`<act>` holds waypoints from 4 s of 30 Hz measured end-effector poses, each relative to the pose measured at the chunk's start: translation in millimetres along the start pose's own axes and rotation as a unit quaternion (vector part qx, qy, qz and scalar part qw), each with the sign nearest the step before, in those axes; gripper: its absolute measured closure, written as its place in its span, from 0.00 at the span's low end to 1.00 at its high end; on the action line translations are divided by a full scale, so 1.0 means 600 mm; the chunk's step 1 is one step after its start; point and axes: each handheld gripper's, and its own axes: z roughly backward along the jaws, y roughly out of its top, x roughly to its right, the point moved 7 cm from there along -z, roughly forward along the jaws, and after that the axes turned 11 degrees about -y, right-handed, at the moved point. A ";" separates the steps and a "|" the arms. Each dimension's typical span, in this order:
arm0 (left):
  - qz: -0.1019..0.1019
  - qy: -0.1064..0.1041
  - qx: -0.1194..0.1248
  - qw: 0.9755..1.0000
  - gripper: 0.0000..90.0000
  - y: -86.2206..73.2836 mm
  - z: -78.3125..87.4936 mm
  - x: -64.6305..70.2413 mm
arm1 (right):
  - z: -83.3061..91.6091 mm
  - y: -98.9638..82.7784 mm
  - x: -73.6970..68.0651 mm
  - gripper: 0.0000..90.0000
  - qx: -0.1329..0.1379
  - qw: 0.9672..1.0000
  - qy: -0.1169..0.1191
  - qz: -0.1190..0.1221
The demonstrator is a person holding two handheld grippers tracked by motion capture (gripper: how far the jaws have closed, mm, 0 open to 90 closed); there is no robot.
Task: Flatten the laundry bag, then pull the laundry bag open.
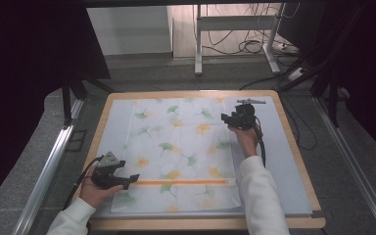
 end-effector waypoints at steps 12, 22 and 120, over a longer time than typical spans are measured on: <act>-0.005 0.003 0.014 1.000 0.22 0.006 -0.001 0.004 | 0.104 -0.080 -0.032 0.51 -0.016 0.996 0.069 0.057; -0.004 -0.011 0.012 1.000 0.24 0.007 0.002 0.009 | 0.193 -0.165 -0.054 0.50 -0.019 0.991 0.099 0.084; -0.117 -0.154 -0.025 0.981 0.42 0.159 -0.172 0.213 | 0.281 -0.309 -0.090 0.99 -0.100 0.971 0.146 0.159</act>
